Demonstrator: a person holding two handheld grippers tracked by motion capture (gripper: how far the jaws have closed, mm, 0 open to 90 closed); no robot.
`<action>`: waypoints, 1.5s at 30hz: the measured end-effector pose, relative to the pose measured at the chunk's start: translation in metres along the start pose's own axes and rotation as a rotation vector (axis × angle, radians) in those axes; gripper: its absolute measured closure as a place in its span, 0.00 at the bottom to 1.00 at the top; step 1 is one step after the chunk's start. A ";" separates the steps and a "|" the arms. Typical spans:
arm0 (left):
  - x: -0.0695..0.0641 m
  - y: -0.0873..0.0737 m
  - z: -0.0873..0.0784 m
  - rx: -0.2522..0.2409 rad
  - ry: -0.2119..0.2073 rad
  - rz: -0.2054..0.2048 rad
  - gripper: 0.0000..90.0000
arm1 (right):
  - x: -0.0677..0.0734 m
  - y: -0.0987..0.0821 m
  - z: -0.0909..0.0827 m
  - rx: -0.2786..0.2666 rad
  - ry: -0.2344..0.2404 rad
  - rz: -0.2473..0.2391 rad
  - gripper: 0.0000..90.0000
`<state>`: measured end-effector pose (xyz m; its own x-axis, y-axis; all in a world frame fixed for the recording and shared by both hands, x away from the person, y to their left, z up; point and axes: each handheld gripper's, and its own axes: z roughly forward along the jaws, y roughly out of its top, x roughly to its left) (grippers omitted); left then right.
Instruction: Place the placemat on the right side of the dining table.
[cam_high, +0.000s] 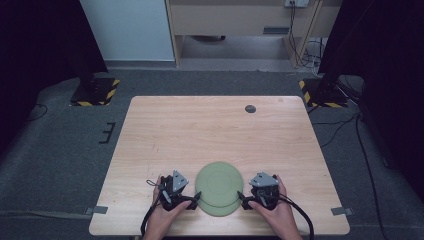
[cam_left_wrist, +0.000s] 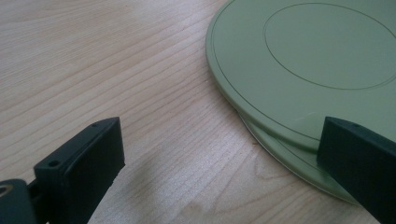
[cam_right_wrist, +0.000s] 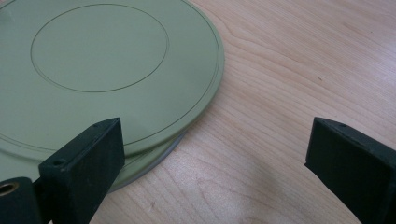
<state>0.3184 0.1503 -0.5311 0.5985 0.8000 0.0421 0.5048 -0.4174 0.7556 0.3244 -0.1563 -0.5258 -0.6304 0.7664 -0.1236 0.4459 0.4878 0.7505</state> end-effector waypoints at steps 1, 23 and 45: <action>0.000 0.000 0.000 0.000 0.000 0.001 0.01 | 0.000 0.000 0.000 -0.001 0.000 0.000 0.05; -0.002 0.001 0.001 -0.003 0.002 0.005 0.00 | 0.002 0.001 0.000 -0.001 -0.003 -0.008 0.06; 0.000 0.003 0.004 -0.015 0.012 -0.008 0.01 | 0.000 0.002 0.004 -0.003 -0.007 0.014 0.05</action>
<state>0.3223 0.1469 -0.5318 0.5868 0.8085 0.0439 0.5001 -0.4046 0.7656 0.3277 -0.1534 -0.5265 -0.6196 0.7760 -0.1177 0.4529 0.4759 0.7539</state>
